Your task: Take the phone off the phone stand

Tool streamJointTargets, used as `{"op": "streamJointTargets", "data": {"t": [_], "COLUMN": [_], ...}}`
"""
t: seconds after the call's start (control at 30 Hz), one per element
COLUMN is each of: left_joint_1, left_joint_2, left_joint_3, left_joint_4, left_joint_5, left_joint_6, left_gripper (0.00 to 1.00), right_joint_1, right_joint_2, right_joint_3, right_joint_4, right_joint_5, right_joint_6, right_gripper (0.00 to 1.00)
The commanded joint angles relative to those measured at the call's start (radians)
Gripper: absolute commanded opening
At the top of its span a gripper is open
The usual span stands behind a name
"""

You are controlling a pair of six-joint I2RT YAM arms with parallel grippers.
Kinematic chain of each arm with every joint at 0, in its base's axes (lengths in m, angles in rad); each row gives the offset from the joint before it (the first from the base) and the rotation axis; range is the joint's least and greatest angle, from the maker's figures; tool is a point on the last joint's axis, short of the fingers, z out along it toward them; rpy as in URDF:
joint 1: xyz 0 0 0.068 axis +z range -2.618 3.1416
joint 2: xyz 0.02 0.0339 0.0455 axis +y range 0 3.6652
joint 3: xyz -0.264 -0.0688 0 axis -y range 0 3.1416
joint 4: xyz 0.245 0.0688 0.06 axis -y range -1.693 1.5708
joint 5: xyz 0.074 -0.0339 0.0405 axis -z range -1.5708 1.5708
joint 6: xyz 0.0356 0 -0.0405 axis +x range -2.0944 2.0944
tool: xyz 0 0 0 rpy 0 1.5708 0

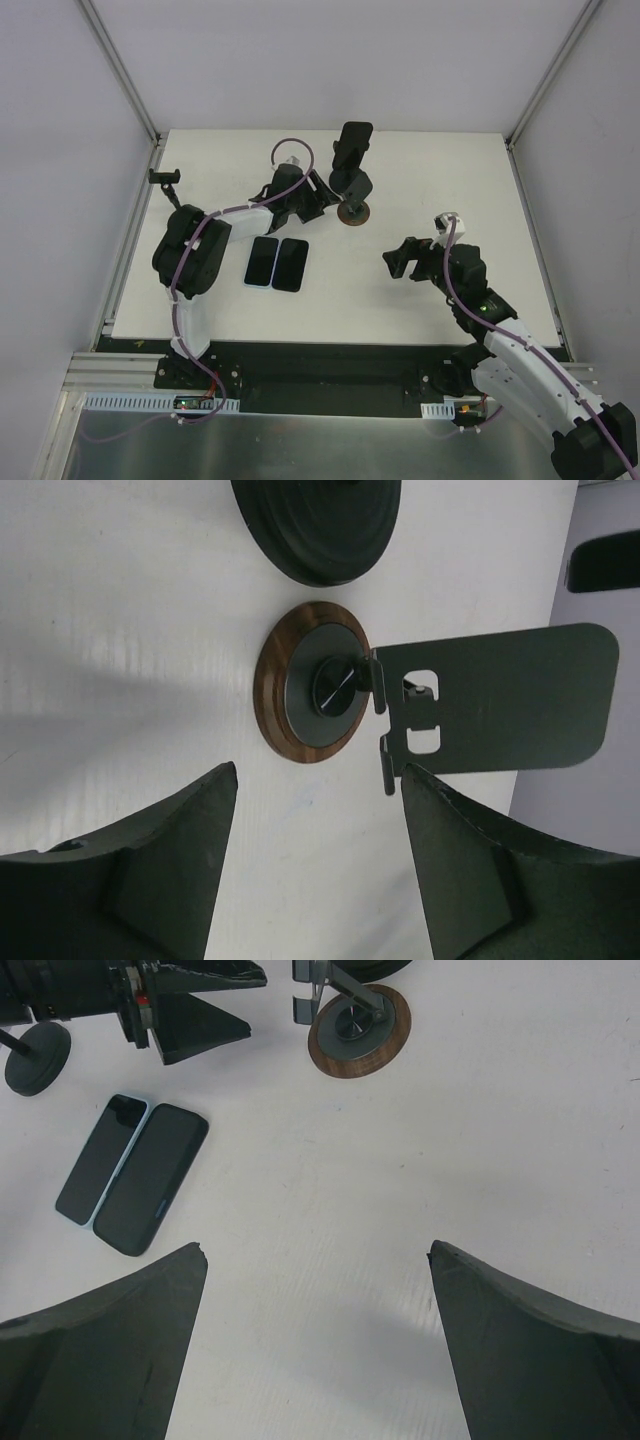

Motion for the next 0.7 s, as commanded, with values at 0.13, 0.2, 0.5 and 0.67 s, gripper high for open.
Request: {"op": "streamJointTargets", "data": {"t": [0.13,0.2,0.5,0.67], "left_joint_1": [0.015,0.015,0.015,0.017], "left_joint_2": [0.08,0.102,0.163,0.16], "left_joint_3": [0.07,0.091,0.128,0.119], "left_joint_4": [0.202,0.205,0.21,0.216], "left_joint_5": [0.051,0.06,0.075,0.084], "left_joint_6": [-0.108,-0.117,-0.133,-0.137], "left_gripper": [0.64,0.62,0.48,0.34], "right_joint_1": [-0.01,-0.01,-0.01,-0.011], "right_joint_2": [-0.016,-0.013,-0.01,0.001], "right_joint_3": [-0.01,-0.009,-0.01,-0.006], "right_joint_4": [0.029,0.029,0.028,0.028], "right_joint_5": [0.012,0.012,0.012,0.012], "right_joint_6": [-0.016,-0.017,-0.02,-0.02], "right_gripper": [0.96,0.96,0.96,0.97]}}
